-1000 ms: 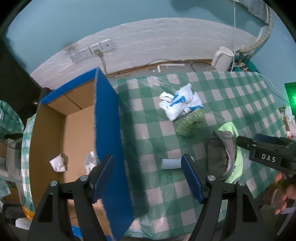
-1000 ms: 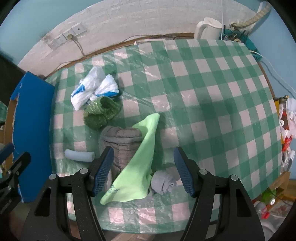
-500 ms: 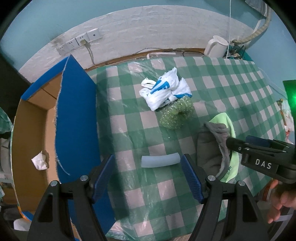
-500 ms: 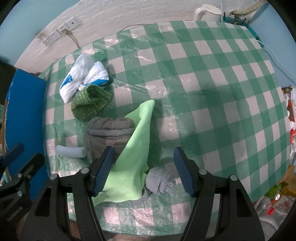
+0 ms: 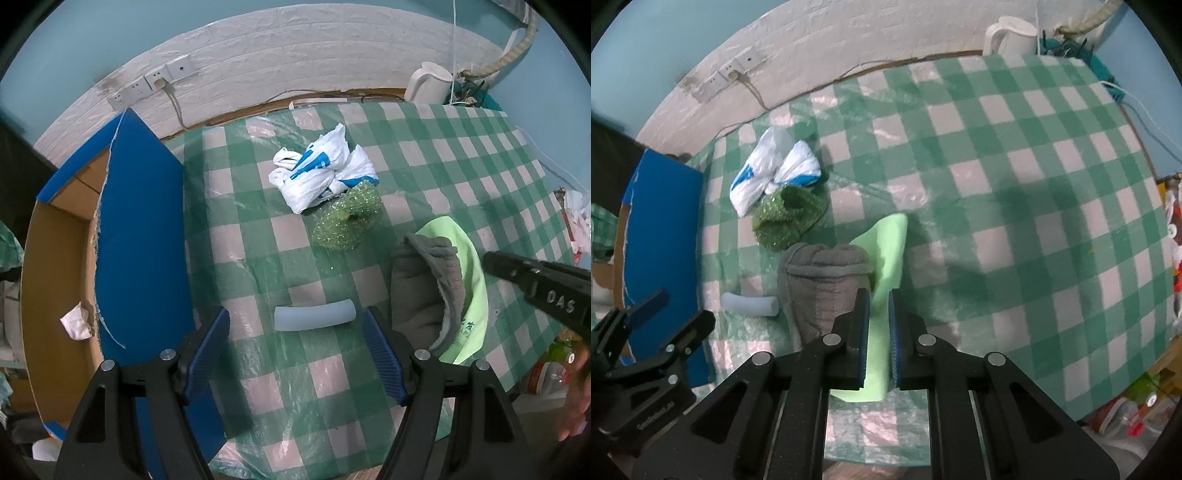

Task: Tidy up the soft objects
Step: 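Grasp lime-green cloth with right tool while left tool grasps white foam tube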

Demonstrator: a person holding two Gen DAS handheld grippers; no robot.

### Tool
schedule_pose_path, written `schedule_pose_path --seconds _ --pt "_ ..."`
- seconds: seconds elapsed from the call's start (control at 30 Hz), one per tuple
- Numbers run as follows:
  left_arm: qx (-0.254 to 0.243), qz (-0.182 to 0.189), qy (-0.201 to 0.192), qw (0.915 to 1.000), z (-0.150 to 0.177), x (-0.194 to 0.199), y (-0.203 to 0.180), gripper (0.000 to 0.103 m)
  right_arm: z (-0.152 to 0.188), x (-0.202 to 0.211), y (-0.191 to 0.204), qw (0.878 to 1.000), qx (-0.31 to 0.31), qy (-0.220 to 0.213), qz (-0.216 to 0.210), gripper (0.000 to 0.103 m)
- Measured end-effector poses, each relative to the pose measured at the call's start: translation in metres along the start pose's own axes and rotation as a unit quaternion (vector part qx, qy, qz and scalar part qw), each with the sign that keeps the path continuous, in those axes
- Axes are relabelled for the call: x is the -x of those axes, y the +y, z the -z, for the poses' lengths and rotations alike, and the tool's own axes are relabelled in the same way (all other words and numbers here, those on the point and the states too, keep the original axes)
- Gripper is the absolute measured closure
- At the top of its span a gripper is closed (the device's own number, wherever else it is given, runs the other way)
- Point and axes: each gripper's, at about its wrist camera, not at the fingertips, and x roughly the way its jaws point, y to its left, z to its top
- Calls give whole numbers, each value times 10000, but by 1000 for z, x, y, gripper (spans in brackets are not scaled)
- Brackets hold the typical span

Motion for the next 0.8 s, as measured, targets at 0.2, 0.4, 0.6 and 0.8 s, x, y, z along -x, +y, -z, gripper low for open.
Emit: schedule_pose_path --seconds 0.2,0.4,0.6,0.8 --pt "3 -49 89 9999 0 -9 0 28 -4 -3 -16 9990 -349 57 -280 91" --pt "3 -73 171 9998 2 -15 0 28 -7 -6 -17 9984 -492 33 -289 72" --pt "-42 -75 179 9998 1 -18 -1 28 -10 -8 -14 9985 -468 41 -276 71" --pt "-10 -76 247 9997 -1 -26 3 28 -8 -19 -8 9990 -364 198 -178 71"
